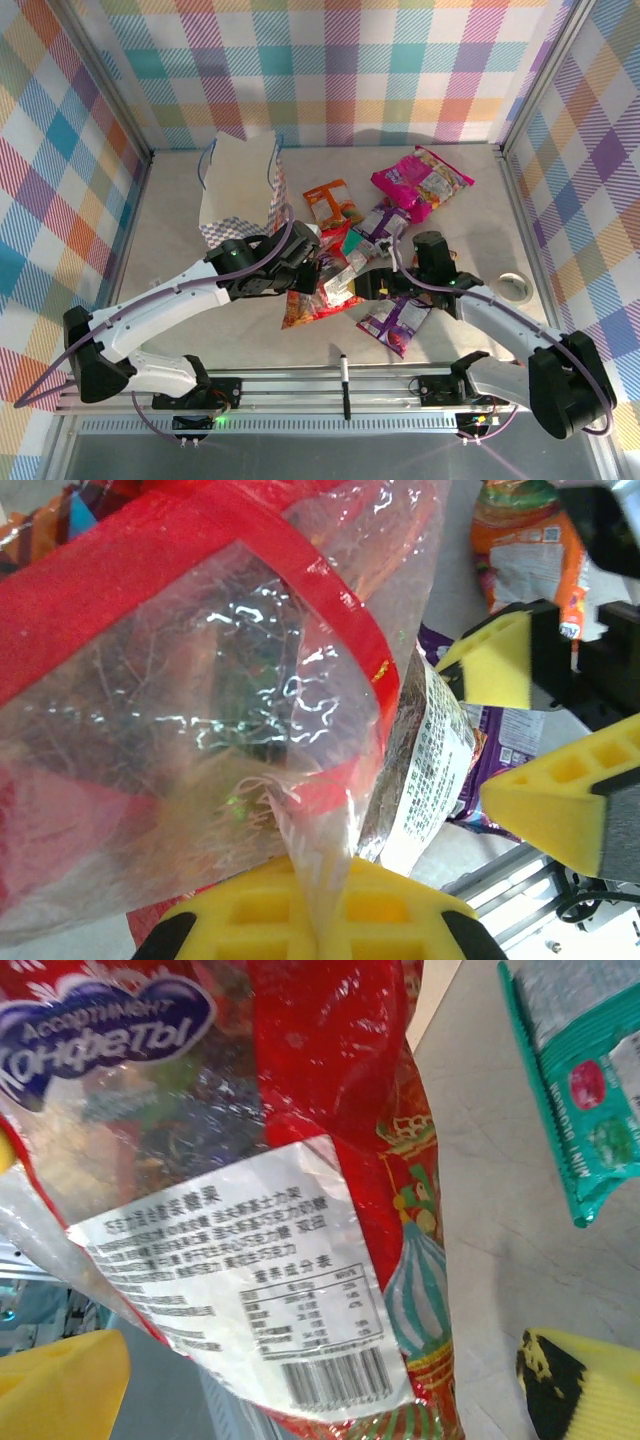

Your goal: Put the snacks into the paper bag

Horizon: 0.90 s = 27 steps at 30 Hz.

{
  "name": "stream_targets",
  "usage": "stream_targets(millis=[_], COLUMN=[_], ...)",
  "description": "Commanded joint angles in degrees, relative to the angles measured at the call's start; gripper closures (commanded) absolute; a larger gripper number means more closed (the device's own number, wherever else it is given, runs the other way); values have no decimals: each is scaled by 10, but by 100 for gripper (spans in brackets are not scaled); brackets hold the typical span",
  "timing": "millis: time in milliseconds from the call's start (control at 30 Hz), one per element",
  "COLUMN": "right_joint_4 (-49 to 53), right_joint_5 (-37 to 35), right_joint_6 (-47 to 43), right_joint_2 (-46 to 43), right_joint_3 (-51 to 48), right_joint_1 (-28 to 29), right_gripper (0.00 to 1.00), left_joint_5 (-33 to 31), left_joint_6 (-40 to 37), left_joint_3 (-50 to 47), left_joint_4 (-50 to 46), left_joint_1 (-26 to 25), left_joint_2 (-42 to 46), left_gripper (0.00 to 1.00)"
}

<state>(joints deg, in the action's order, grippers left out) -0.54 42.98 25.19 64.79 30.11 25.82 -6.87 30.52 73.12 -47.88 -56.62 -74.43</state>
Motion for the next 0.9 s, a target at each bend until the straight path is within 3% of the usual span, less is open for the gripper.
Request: stream_targets(millis=[0, 367, 633, 700, 800, 867], right_joint_4=[-51, -200, -193, -178, -170, -162], right_joint_5=[51, 142, 149, 141, 119, 112], right_joint_6=[7, 80, 77, 70, 68, 66], right_joint_2=[13, 60, 67, 53, 34, 28], right_joint_3=[-10, -36, -30, -26, -26, -24], right_joint_1=[-4, -6, -6, -6, -6, -6], right_gripper=[1, 1, 1, 9, 39, 47], left_joint_5=[13, 34, 51, 53, 60, 64], left_joint_6=[-21, -42, -51, -51, -50, -48], left_joint_3=[34, 19, 25, 23, 16, 11], left_joint_4=[51, 113, 148, 153, 168, 183], left_joint_1=[-5, -9, -9, -9, -9, -9], left_joint_2=[32, 19, -4, -7, -11, -16], left_gripper=[100, 100, 100, 100, 100, 100])
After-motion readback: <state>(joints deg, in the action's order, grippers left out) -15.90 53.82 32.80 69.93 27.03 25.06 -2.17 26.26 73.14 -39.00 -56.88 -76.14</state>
